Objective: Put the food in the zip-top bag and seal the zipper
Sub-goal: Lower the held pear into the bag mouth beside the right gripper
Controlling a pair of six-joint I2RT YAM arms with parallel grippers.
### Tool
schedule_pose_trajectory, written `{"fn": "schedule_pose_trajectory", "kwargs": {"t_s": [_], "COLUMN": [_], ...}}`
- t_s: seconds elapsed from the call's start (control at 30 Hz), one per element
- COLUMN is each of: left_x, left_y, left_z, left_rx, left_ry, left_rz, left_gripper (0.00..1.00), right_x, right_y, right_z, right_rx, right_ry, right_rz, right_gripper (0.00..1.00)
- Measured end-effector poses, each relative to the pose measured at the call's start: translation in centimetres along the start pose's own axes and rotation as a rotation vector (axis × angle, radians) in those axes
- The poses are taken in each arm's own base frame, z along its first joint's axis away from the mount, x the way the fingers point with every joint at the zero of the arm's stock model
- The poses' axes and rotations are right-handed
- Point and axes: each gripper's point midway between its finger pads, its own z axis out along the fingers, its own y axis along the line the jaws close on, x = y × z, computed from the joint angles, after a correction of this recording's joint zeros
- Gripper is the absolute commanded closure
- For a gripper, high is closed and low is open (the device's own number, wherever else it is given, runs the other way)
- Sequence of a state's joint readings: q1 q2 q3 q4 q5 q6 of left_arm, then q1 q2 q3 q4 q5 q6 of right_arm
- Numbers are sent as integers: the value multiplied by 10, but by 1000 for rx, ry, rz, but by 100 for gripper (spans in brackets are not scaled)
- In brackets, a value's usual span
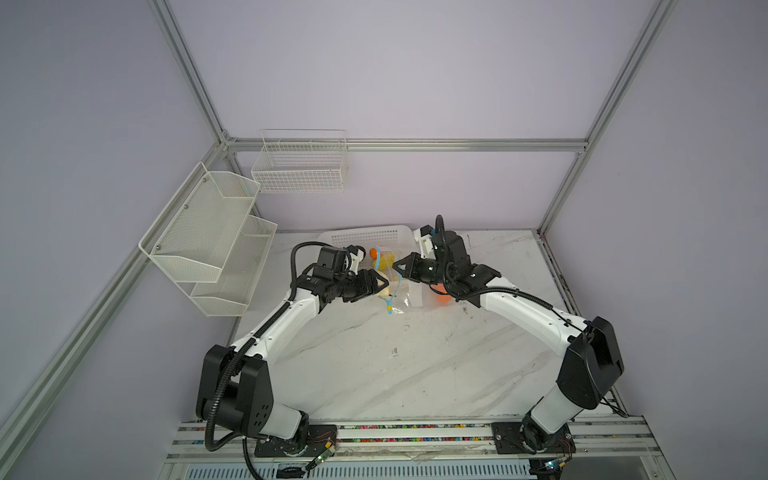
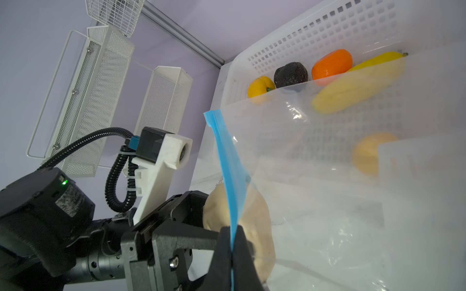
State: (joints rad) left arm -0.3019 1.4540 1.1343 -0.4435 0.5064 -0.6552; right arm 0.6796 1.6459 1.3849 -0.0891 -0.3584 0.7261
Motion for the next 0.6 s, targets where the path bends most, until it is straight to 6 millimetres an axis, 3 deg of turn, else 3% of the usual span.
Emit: {"fn": "schedule_pose_trajectory", "kwargs": {"t_s": [0.33,0.6], "left_x": [0,4], "left_y": [-32,-40], "left_z": [-15,-15], "left_rx": [32,-12], "left_ry": [-42,-36], "left_rz": [46,82], "left_gripper": [57,53], "right_x": [3,4], "right_y": [-1,0], "right_z": [1,2], "right_rx": [-4,-7], "right_ry": [2,5], "right_rz": [1,-1], "right_gripper": [100,100]}}
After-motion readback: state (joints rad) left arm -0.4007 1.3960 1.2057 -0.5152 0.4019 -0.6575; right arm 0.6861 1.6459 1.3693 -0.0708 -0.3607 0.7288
